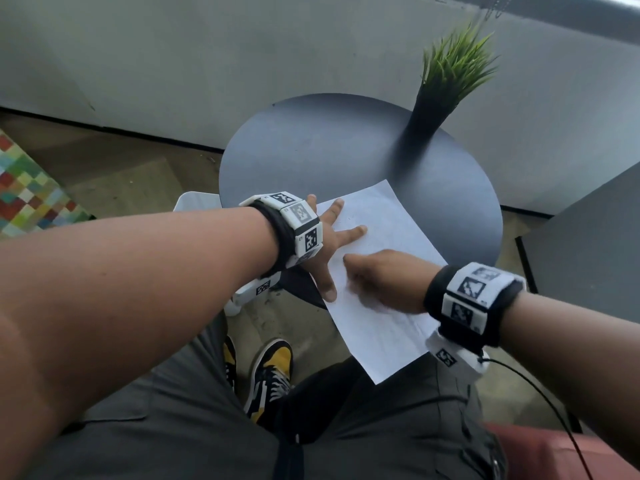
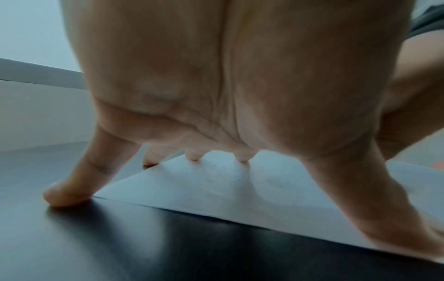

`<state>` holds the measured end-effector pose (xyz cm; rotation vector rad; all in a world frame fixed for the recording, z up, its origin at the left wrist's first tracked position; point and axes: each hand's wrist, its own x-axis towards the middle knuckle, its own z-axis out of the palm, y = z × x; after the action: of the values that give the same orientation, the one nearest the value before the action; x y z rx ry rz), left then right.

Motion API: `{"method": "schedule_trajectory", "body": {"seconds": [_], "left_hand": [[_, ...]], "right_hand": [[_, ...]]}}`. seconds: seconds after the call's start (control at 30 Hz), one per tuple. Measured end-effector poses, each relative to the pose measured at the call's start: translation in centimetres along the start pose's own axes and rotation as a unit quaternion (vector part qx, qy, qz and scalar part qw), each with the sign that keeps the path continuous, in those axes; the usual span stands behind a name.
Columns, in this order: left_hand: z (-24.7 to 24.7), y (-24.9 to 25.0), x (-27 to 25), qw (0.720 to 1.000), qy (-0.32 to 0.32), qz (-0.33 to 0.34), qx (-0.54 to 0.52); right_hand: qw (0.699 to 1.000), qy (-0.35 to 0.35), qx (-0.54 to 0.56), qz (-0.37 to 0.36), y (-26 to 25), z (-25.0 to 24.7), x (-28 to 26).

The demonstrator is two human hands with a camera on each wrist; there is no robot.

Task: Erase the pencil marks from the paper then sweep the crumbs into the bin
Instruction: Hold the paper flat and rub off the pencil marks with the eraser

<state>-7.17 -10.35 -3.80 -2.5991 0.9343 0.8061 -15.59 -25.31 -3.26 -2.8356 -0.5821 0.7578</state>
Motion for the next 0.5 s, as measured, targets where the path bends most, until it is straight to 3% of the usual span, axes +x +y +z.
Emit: {"method": "schedule_trajectory", "body": {"seconds": [0.1, 0.13, 0.2, 0.3, 0.33, 0.43, 0.5], "left_hand": [[0.2, -0.1, 0.2, 1.0, 0.008, 0.003, -0.007], [0.3, -0.2, 0.2, 1.0, 0.008, 0.004, -0.008], [0.2, -0.2, 0.2, 1.0, 0.006, 0.003, -0.008], [0.1, -0.2, 0.1, 1.0, 0.003, 0.002, 0.003], [0.1, -0.1, 0.2, 1.0, 0.004, 0.003, 0.002], [0.1, -0.1, 0.2, 1.0, 0.004, 0.003, -0.007], [0.1, -0.2, 0.1, 1.0, 0.002, 0.001, -0.006]], "right_hand": [[0.984, 0.095, -0.007, 0.151, 3.4, -1.5, 1.3], [0.979, 0.115, -0.013, 0.167, 3.6, -1.3, 1.3], [0.988, 0.099, -0.013, 0.117, 1.9, -0.4, 0.9], [1.0, 0.01, 0.006, -0.005, -0.6, 0.7, -0.3], [1.0, 0.007, 0.011, 0.002, -0.2, 0.3, -0.2], [0.986, 0.09, 0.026, 0.138, 3.1, -1.2, 0.9], [0.983, 0.111, -0.001, 0.149, 2.9, -1.0, 0.9]]}}
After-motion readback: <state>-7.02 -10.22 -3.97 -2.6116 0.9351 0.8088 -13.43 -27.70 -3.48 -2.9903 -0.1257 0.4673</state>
